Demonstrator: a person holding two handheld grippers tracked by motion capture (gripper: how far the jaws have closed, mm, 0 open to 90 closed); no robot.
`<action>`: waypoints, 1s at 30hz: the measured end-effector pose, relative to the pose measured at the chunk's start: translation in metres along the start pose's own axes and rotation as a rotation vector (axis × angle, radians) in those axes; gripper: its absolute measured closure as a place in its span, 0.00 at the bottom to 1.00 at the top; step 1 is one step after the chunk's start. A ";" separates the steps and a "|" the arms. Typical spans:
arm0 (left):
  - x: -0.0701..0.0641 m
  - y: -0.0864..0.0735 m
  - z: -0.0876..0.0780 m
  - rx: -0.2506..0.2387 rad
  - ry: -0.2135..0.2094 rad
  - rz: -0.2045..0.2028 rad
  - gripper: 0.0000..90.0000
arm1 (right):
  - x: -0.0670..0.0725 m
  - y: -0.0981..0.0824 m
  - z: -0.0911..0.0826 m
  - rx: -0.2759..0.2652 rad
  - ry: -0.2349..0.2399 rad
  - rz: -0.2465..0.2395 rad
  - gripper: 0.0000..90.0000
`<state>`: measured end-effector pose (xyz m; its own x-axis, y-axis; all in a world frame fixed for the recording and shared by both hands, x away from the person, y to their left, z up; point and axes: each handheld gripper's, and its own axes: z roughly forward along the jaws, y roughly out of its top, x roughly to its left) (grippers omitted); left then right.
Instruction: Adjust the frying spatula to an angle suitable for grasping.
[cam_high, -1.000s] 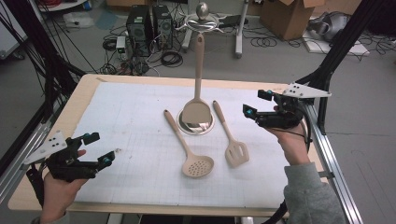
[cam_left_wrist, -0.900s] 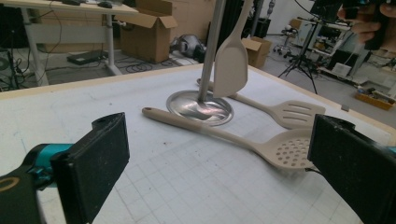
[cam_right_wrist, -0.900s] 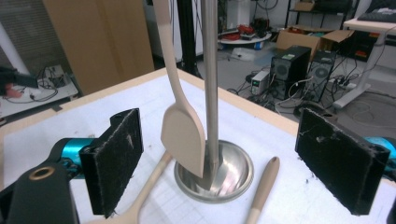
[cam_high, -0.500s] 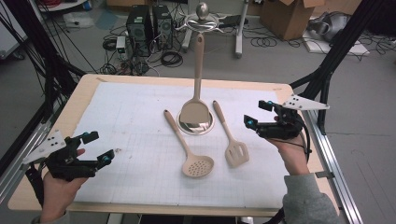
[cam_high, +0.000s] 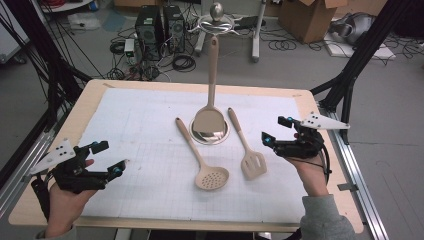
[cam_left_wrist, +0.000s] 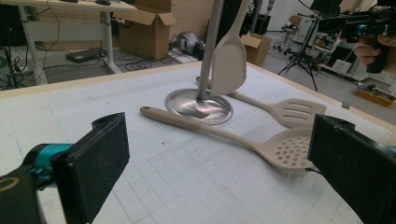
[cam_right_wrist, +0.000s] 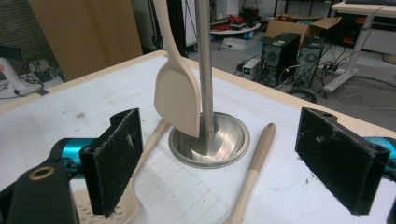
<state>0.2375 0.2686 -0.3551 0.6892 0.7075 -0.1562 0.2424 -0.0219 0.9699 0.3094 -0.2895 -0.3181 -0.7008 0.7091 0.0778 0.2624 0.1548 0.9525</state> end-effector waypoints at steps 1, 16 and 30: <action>0.000 0.000 0.000 0.000 0.000 0.001 0.07 | 0.000 -0.002 0.000 0.005 -0.004 -0.002 0.16; -0.001 0.000 0.001 0.000 -0.002 0.002 0.07 | 0.001 -0.026 0.002 0.000 -0.034 0.009 0.16; -0.002 -0.002 0.005 0.020 0.003 0.015 0.07 | 0.000 -0.038 0.009 0.040 -0.058 0.010 0.16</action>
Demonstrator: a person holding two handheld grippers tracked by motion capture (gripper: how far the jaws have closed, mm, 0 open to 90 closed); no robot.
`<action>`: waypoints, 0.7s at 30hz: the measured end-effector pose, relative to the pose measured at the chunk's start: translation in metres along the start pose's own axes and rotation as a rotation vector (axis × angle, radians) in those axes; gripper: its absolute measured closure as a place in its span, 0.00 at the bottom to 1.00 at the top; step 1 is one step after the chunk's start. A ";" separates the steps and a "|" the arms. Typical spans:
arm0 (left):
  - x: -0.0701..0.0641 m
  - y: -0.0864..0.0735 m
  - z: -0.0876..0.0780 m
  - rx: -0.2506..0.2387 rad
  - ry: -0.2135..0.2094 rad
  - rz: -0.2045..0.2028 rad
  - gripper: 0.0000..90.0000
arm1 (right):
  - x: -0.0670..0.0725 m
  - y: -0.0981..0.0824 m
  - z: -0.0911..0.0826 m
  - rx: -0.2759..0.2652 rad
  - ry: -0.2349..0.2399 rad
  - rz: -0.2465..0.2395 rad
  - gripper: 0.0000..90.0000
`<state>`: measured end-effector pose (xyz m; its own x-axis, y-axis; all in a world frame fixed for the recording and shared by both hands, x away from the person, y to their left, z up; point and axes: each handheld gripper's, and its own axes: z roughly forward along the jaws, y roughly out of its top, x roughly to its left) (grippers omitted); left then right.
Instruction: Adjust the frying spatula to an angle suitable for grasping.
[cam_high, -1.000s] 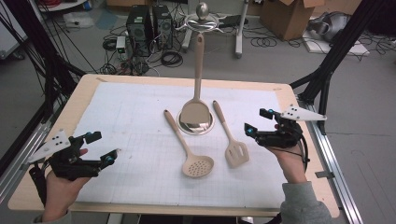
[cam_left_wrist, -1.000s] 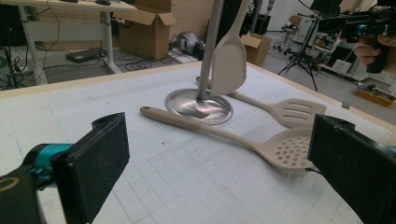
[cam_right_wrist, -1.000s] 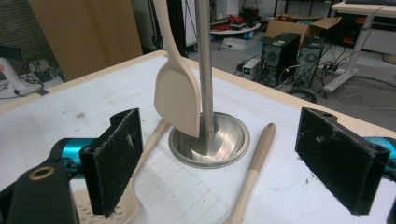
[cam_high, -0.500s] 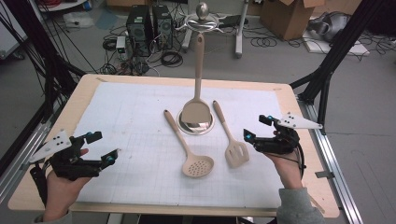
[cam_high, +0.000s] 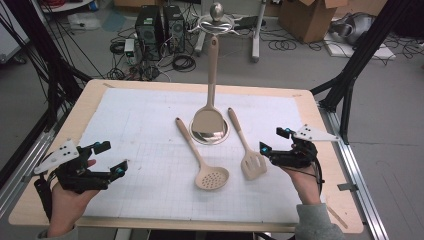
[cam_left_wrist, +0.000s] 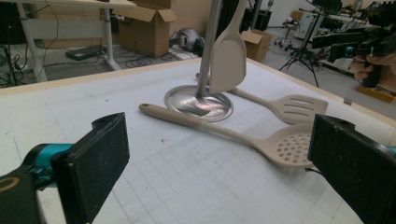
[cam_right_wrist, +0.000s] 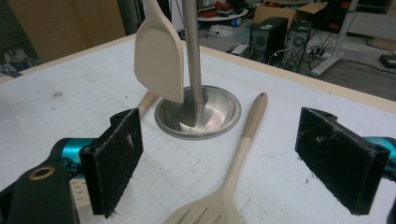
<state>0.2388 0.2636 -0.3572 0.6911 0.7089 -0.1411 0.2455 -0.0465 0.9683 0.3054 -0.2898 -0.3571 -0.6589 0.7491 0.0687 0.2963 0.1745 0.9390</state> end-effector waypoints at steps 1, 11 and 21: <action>0.000 0.000 0.000 0.003 -0.001 0.002 0.07 | 0.001 0.000 0.001 0.004 -0.001 0.003 0.16; -0.001 0.000 0.002 0.006 -0.003 0.001 0.07 | 0.001 -0.001 0.008 0.031 -0.022 0.000 0.16; -0.001 0.000 0.000 -0.002 -0.003 -0.002 0.07 | 0.003 -0.002 0.019 0.061 -0.038 -0.012 0.16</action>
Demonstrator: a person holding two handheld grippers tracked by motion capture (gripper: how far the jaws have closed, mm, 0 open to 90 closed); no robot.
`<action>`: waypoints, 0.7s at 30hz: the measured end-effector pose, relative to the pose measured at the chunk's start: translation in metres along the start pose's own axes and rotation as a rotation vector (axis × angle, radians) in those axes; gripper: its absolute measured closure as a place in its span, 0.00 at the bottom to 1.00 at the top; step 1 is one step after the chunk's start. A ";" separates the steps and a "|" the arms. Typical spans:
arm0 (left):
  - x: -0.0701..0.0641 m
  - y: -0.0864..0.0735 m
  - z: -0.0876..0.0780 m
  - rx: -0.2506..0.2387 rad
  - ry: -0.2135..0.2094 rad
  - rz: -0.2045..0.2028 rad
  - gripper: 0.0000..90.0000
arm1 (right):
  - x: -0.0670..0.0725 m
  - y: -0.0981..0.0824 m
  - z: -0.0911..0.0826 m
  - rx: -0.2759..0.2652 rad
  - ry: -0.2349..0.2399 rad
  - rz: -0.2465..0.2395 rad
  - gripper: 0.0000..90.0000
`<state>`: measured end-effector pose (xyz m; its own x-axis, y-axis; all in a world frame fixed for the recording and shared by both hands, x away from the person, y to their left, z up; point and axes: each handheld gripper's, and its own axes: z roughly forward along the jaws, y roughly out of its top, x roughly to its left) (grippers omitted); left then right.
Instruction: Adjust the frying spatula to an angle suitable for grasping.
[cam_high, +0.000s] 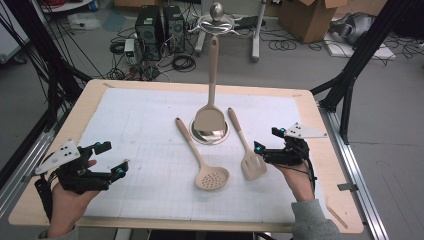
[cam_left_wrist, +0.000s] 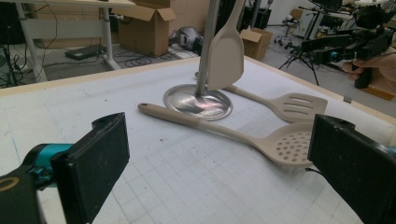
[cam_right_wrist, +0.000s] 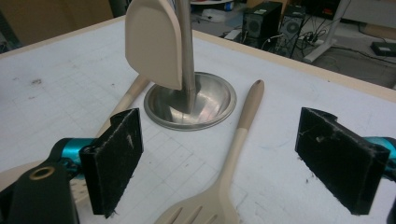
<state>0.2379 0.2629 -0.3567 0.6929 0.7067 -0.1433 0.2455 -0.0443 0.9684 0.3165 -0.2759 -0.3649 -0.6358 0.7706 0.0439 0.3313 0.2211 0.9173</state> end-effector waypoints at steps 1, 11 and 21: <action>0.001 0.000 0.000 0.001 0.000 0.003 0.07 | 0.000 0.000 0.001 0.004 0.001 0.001 0.16; 0.000 0.001 -0.001 -0.010 -0.009 -0.005 0.07 | -0.003 0.001 0.016 0.057 -0.026 0.003 0.16; 0.000 0.000 -0.001 -0.007 -0.013 -0.006 0.07 | -0.005 0.006 0.026 0.096 -0.046 0.007 0.17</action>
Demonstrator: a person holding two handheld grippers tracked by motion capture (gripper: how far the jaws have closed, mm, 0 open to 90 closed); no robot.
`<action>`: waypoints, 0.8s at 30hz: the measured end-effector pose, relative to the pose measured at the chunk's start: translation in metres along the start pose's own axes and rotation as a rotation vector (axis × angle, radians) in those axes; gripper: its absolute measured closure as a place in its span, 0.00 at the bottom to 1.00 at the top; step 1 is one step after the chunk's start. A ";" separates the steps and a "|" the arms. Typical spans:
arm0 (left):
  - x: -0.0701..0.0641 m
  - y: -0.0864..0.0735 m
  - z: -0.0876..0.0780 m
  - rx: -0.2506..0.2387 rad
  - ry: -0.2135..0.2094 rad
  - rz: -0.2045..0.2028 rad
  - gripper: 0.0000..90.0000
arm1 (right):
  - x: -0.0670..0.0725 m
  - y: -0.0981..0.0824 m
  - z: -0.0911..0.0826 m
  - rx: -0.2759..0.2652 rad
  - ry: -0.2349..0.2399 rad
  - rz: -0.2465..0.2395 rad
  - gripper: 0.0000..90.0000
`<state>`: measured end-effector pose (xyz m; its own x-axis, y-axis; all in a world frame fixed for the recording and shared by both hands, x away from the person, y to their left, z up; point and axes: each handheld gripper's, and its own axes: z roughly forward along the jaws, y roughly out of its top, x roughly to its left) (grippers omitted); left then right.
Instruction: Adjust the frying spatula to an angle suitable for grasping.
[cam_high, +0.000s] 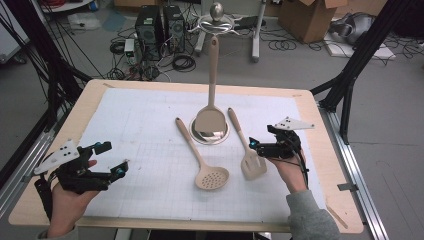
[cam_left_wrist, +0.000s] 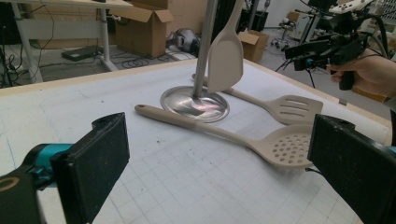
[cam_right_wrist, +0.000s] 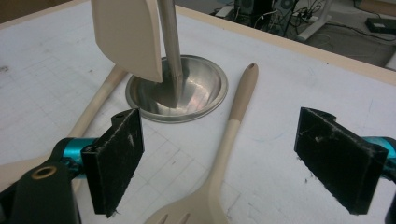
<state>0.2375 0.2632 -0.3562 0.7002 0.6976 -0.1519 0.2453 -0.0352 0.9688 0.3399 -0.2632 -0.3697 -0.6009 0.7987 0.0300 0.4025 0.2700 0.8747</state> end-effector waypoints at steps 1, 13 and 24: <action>0.000 0.000 0.000 -0.002 0.000 -0.001 0.07 | -0.001 0.000 0.001 0.000 -0.004 0.005 0.17; 0.001 -0.001 -0.003 -0.002 0.002 -0.003 0.07 | -0.003 0.008 0.017 0.043 -0.031 0.025 0.16; -0.001 -0.003 -0.011 -0.003 0.013 -0.008 0.07 | -0.001 0.013 0.043 0.115 -0.045 -0.002 0.17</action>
<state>0.2287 0.2703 -0.3572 0.6892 0.7074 -0.1567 0.2486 -0.0278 0.9682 0.3754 -0.2375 -0.3790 -0.5712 0.8208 0.0045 0.4793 0.3291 0.8137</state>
